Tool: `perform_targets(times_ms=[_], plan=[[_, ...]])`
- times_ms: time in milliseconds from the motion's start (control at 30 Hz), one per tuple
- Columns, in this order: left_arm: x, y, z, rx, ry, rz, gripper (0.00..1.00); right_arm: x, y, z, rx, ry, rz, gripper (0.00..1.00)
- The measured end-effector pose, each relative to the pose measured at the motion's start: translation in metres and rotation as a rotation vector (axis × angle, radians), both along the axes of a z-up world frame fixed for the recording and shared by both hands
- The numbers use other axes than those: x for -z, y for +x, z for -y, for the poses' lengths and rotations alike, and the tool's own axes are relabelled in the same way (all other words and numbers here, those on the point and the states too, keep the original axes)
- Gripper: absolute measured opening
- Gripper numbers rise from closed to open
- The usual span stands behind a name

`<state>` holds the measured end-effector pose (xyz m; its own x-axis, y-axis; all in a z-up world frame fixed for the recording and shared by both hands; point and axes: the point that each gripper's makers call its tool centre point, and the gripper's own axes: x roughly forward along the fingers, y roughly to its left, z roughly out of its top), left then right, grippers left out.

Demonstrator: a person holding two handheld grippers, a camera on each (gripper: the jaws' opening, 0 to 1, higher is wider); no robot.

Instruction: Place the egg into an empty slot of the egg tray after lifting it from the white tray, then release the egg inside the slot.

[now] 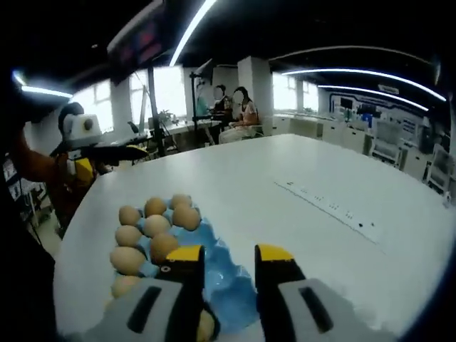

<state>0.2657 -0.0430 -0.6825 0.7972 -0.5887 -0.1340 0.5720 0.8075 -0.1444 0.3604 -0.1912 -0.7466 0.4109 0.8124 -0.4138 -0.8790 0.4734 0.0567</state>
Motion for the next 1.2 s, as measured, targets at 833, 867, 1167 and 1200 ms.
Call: perform_targets(times_ms=[833,867,1167,1200], plan=[[0.002,0.001,0.009,0.025,-0.004,-0.007,0.71,0.006,0.006,0.11,0.221,-0.063,0.0,0.28],[0.002,0.001,0.01,0.029,0.001,-0.008,0.71,0.005,0.006,0.115,0.231,-0.067,0.005,0.28],[0.001,0.001,0.012,0.031,0.002,-0.008,0.7,0.009,0.011,0.172,0.367,-0.092,0.019,0.28],[0.001,0.001,0.012,0.033,0.002,-0.009,0.7,0.009,0.011,0.176,0.377,-0.099,0.021,0.28]])
